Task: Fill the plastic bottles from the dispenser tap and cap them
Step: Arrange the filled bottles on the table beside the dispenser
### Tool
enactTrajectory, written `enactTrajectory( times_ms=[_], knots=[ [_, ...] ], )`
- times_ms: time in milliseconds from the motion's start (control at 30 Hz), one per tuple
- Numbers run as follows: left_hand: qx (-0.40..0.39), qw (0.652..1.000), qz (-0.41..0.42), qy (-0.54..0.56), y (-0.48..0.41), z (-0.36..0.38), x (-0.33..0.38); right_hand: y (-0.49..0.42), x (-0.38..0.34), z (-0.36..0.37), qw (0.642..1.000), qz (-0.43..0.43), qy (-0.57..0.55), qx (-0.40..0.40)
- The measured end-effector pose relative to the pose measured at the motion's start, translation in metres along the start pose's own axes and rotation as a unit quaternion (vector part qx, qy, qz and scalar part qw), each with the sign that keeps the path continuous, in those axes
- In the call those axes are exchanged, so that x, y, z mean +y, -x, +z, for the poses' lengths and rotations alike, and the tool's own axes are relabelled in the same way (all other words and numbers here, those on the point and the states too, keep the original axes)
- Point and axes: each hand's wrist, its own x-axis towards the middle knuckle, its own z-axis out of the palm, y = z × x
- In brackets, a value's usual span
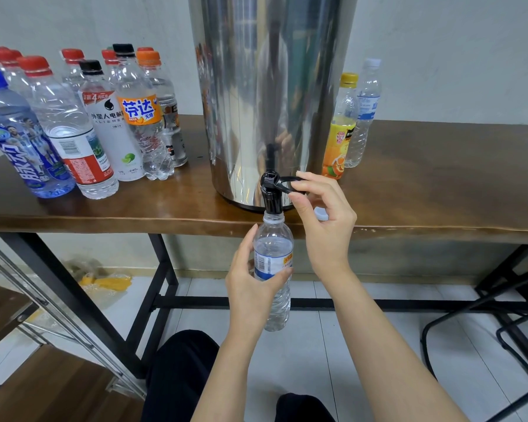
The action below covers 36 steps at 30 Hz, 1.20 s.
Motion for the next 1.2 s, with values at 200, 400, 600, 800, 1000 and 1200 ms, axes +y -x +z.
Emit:
enactTrajectory(
  times_ms=[200,400,600,800,1000,1200],
  knots=[
    [0.002,1.000,-0.001,0.006,-0.0014,0.0004,-0.0011,0.0001,-0.0008,0.0001,1.000,0.009,-0.004,-0.003],
    [0.001,1.000,-0.002,0.005,-0.0023,0.0015,-0.0008,-0.0003,-0.0005,0.0001,1.000,0.008,-0.005,-0.003],
    [0.004,1.000,0.000,0.005,-0.0025,0.0023,0.0002,0.0001,-0.0002,0.0004,1.000,0.008,-0.005,-0.002],
    [0.002,1.000,0.004,0.003,-0.0031,0.0017,-0.0010,-0.0006,-0.0004,0.0005,1.000,0.007,-0.001,-0.001],
    [0.003,1.000,0.001,0.005,-0.0034,0.0019,-0.0021,0.0000,0.0005,0.0004,1.000,0.008,0.001,-0.001],
    [0.008,1.000,0.005,0.001,-0.0038,0.0012,-0.0043,0.0000,-0.0003,0.0009,1.000,0.009,-0.005,0.003]
  ],
)
